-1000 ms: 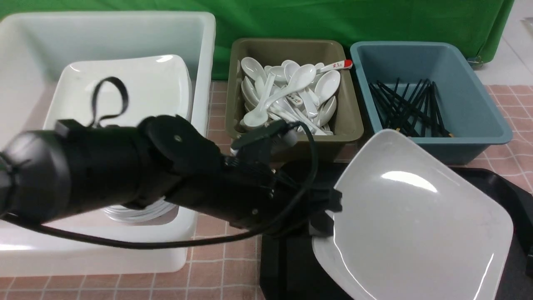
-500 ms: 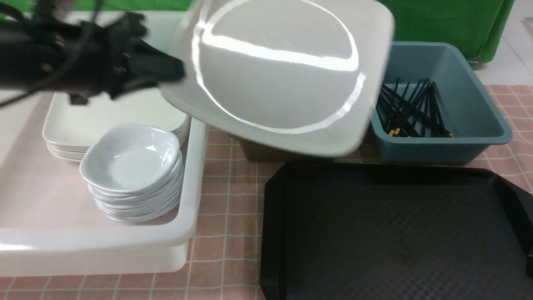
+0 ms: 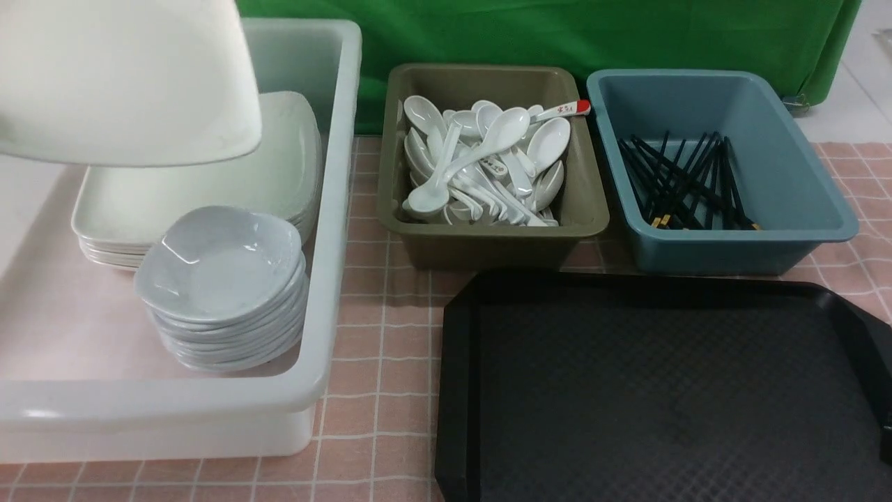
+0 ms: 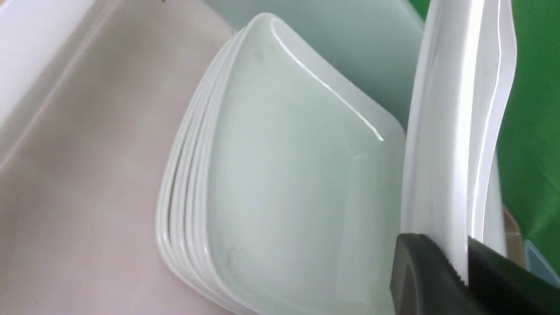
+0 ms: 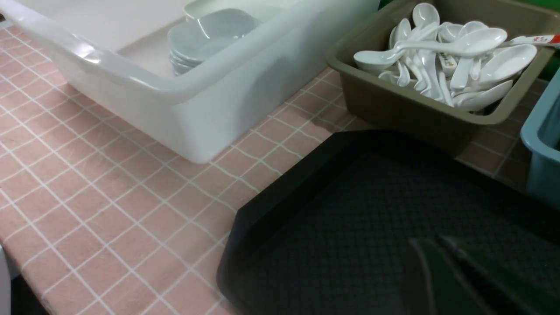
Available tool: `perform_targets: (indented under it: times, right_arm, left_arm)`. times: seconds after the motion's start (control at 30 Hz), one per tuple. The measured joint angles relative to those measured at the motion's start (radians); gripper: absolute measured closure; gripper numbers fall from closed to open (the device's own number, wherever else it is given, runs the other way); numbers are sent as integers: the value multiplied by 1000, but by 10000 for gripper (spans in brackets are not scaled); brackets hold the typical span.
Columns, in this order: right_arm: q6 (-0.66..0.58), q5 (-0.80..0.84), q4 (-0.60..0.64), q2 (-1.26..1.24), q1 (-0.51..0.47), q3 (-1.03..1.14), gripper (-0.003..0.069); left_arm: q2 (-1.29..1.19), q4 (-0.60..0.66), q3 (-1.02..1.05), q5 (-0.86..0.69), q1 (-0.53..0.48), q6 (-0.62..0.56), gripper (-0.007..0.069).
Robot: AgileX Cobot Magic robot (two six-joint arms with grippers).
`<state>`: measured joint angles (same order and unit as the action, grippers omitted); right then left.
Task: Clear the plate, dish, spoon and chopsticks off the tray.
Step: Use the left arm to put the plate into the large storage box on the left
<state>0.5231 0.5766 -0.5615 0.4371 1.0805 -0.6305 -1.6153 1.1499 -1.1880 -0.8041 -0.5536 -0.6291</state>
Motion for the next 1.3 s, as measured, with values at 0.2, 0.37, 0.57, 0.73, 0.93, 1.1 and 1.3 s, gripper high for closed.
perform_targets:
  times: [0.2, 0.37, 0.57, 0.73, 0.93, 1.1, 1.3]
  right_arm:
    - [-1, 0, -1, 0, 0, 0, 615]
    - [-1, 0, -2, 0, 0, 0, 611]
    - [0, 0, -2, 0, 0, 0, 610]
    - [20, 0, -3, 0, 0, 0, 603]
    - [44, 3, -3, 0, 0, 0, 599]
    - [95, 101, -2, 0, 0, -33, 608]
    - [122, 339, -1, -1, 0, -152, 619]
  left_arm:
    - [-115, 53, 0, 48, 32, -78, 590]
    - [-194, 90, 0, 83, 67, -149, 590]
    - [-248, 131, -3, 95, 99, -201, 592]
    - [-249, 137, -4, 99, 102, -208, 589]
    - [-249, 20, -32, 69, 105, -173, 491]
    - [-251, -181, -134, 22, 106, -33, 334]
    - [-251, -357, -277, -80, 106, 66, 267]
